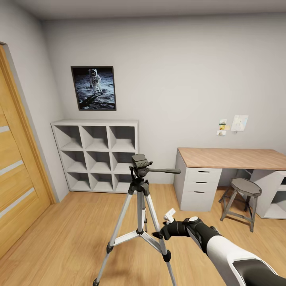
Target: Attach the digital camera to the camera tripod in the bedroom.
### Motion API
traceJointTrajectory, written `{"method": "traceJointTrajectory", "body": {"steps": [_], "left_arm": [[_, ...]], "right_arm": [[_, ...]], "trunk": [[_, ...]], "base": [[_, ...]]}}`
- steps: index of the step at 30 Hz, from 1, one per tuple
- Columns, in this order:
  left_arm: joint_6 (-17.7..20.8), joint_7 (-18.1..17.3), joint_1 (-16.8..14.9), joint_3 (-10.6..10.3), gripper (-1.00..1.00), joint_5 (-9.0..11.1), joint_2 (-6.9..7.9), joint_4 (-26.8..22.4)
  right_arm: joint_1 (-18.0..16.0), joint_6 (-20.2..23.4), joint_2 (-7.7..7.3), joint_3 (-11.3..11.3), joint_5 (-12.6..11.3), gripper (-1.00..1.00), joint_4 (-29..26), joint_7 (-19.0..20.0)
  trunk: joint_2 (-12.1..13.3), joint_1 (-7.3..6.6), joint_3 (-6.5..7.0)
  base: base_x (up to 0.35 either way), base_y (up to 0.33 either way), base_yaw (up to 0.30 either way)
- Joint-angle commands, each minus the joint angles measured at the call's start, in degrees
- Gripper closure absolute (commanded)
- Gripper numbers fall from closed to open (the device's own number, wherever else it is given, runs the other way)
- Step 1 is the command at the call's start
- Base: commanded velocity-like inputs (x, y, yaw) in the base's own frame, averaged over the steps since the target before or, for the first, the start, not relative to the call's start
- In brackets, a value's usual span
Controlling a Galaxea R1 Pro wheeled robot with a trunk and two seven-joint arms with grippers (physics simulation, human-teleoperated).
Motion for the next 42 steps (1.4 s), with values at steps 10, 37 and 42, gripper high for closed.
{"method": "traceJointTrajectory", "body": {"steps": [10, 37, 42], "left_arm": [[-0.1, 0.1, 0.0, -0.5, 1.00, 0.4, -0.02, 0.0], [-0.1, 0.1, 0.0, -0.5, 1.00, 0.4, -0.02, 0.0], [-0.1, 0.1, 0.0, -0.5, 1.00, 0.4, -0.02, 0.0]], "right_arm": [[0.0, 0.3, 0.80, 0.4, -0.4, -1.00, -0.1, -0.2], [0.0, -3.1, 1.05, 0.3, -3.4, -1.00, 2.2, -3.4], [0.0, -3.1, 1.06, 0.3, -3.4, -1.00, 2.2, -3.5]], "trunk": [[0.0, 0.02, -0.02], [0.0, 0.02, -0.02], [0.0, 0.02, -0.02]], "base": [[0.000, 0.000, 0.000], [0.000, 0.000, 0.000], [0.000, 0.000, 0.000]]}}
